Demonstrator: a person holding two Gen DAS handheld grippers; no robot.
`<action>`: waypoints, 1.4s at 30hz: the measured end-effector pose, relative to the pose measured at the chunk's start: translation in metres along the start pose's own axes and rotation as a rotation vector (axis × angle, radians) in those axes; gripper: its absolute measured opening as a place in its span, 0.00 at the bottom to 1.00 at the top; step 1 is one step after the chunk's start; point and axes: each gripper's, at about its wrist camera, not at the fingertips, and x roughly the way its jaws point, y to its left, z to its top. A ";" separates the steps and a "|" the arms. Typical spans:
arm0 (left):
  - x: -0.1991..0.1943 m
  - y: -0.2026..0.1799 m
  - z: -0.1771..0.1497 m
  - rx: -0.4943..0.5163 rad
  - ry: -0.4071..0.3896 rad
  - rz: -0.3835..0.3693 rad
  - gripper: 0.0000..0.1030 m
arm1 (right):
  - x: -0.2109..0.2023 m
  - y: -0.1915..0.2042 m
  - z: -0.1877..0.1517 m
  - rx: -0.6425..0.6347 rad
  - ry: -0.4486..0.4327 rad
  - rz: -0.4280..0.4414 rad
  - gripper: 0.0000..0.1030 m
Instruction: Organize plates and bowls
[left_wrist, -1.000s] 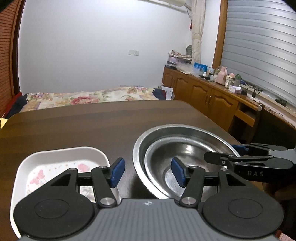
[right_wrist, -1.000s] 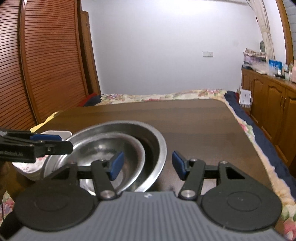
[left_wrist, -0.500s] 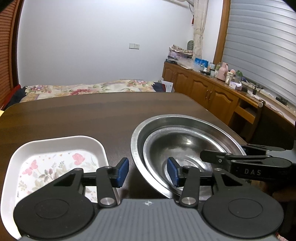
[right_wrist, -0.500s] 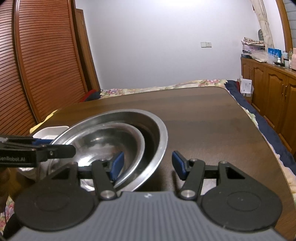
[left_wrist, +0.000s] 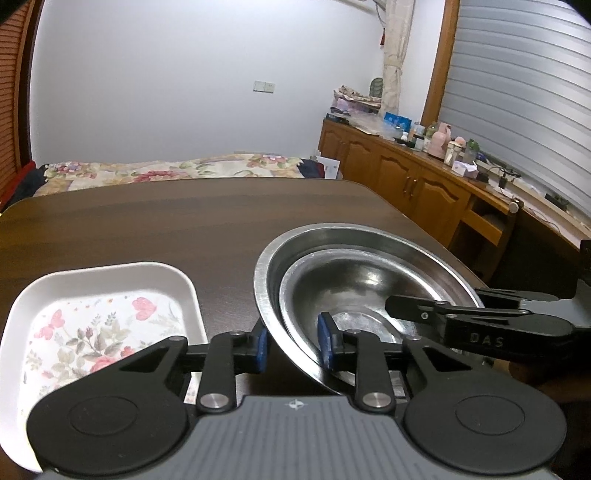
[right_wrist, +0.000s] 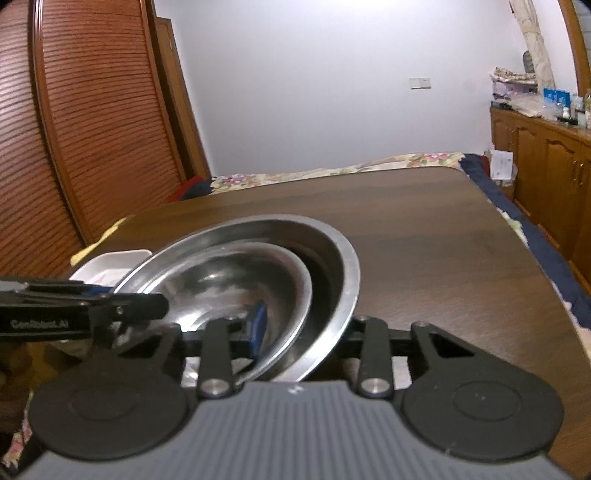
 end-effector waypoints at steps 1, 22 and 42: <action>-0.001 -0.001 0.002 0.000 -0.002 0.002 0.27 | 0.000 0.000 0.001 0.001 0.002 -0.002 0.34; -0.064 0.018 0.045 -0.027 -0.163 0.026 0.28 | -0.020 0.033 0.046 -0.049 -0.109 0.051 0.34; -0.099 0.080 0.028 -0.095 -0.177 0.125 0.28 | 0.008 0.090 0.045 -0.100 -0.046 0.165 0.34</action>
